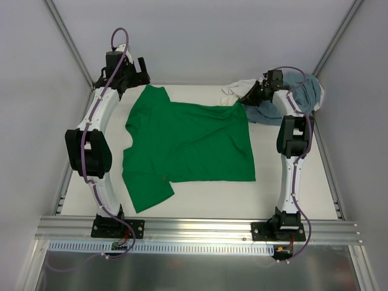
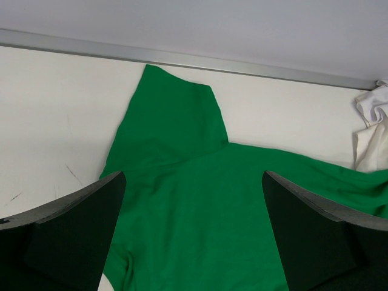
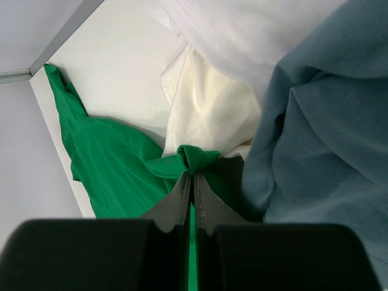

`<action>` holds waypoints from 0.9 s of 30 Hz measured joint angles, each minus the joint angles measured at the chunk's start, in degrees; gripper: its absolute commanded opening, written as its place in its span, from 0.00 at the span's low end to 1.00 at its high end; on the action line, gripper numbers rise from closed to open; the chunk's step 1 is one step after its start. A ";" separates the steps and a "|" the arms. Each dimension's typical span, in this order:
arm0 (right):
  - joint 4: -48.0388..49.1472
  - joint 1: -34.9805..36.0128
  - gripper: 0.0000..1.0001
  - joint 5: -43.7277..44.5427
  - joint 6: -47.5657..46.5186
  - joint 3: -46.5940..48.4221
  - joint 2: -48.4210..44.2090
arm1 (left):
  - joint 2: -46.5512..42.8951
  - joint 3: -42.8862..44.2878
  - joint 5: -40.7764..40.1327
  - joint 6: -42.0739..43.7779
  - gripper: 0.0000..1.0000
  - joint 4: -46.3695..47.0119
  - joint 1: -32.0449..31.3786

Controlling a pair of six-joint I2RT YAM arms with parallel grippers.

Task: Fold and stack the t-shirts
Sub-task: Flatten out the tshirt

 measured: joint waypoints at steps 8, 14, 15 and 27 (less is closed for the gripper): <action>-0.87 -0.20 0.01 1.33 -1.99 -1.05 -0.55 | 0.00 0.00 0.00 0.04 0.98 0.00 0.00; -2.89 -1.99 0.01 2.62 -4.33 -4.87 -2.93 | 0.66 0.04 0.07 -0.17 0.97 0.00 0.07; -3.04 -2.38 0.01 2.78 -4.55 -5.03 -3.08 | 1.49 0.22 0.17 -0.31 0.98 -0.02 0.22; -4.15 -3.45 0.00 3.15 -5.60 -8.11 -6.88 | 23.43 9.92 7.61 -3.50 0.88 -0.11 4.96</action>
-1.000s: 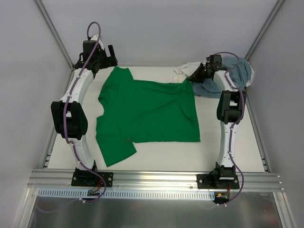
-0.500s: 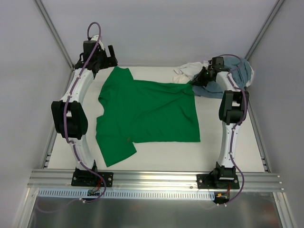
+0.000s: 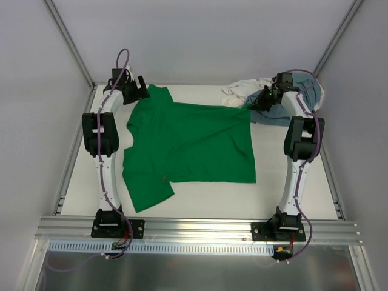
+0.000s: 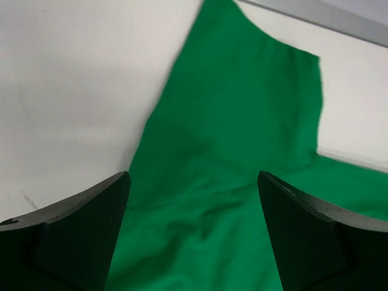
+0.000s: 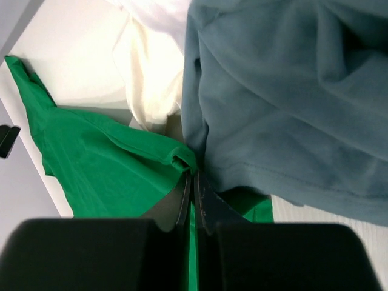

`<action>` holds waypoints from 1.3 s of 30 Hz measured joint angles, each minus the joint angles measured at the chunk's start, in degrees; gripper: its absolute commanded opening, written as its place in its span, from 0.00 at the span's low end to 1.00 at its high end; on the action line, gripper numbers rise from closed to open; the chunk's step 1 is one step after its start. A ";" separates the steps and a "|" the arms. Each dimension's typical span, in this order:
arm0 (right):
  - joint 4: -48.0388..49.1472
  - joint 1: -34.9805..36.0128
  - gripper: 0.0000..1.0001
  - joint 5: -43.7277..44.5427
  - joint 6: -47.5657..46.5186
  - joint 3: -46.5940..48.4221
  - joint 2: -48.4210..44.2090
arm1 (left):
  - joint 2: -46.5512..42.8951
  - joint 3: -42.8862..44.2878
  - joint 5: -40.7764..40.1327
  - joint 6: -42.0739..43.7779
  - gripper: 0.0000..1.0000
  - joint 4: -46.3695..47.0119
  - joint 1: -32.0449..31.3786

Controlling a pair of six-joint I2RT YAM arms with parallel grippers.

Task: Fold and stack the t-shirts
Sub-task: Flatten out the tshirt

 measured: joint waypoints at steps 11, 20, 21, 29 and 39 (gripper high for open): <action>-0.79 0.00 0.01 0.00 -0.57 -3.65 -2.45 | 7.54 8.35 4.79 -0.11 0.87 3.82 0.31; -1.27 0.00 0.01 -0.02 -0.74 -3.80 -2.64 | 11.08 12.70 5.51 -0.17 0.85 4.90 0.31; -1.27 0.00 0.00 -0.02 -0.76 -3.89 -2.67 | 11.37 12.70 5.53 -0.24 0.85 4.87 0.31; -1.38 0.02 0.00 -0.07 -0.79 -4.02 -2.69 | 14.56 16.90 5.79 -2.19 0.84 3.50 0.44; -1.36 0.17 0.00 -0.17 -0.79 -4.02 -3.02 | 15.54 17.31 5.99 -6.19 0.84 0.46 1.53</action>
